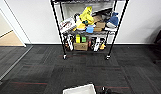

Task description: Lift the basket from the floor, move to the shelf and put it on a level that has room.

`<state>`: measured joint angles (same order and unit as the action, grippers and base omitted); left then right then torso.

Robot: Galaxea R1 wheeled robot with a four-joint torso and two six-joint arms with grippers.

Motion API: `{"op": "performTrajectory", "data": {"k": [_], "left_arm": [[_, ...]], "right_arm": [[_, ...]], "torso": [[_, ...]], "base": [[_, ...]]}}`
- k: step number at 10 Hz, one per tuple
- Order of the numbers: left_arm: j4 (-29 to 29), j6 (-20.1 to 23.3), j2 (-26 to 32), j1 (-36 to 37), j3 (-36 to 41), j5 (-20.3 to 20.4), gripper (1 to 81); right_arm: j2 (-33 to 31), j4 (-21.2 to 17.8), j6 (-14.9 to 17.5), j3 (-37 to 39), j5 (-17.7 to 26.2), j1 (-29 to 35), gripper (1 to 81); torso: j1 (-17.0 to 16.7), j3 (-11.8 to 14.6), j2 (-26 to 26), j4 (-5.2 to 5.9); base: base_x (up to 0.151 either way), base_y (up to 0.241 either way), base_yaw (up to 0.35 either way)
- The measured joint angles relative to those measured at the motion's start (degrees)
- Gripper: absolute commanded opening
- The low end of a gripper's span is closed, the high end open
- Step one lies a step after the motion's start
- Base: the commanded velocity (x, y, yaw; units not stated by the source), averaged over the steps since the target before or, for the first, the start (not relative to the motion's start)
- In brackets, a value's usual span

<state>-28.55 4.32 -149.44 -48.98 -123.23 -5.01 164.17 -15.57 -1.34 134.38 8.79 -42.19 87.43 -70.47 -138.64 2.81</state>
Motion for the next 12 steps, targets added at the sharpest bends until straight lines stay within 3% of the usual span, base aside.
{"op": "performTrajectory", "data": {"k": [5,8,12], "left_arm": [[0.1,0.0,0.9,-0.9,3.6,-1.6,1.0],[0.3,0.0,0.9,0.2,4.7,-3.1,1.0],[0.5,0.4,0.7,1.3,7.3,-3.5,1.0]], "right_arm": [[-8.4,-4.9,0.0,-10.3,-2.3,-2.4,1.0],[-13.1,-6.6,0.0,-16.8,-4.4,-2.8,1.0],[-20.3,-8.3,0.0,-25.2,-8.7,-4.8,1.0]], "torso": [[-0.5,0.0,0.8,0.00],[-3.7,0.0,6.0,-0.09],[-8.5,0.0,13.6,-2.27]], "base": [[0.000,0.000,0.000],[0.000,0.000,0.000],[0.000,0.000,0.000]]}}
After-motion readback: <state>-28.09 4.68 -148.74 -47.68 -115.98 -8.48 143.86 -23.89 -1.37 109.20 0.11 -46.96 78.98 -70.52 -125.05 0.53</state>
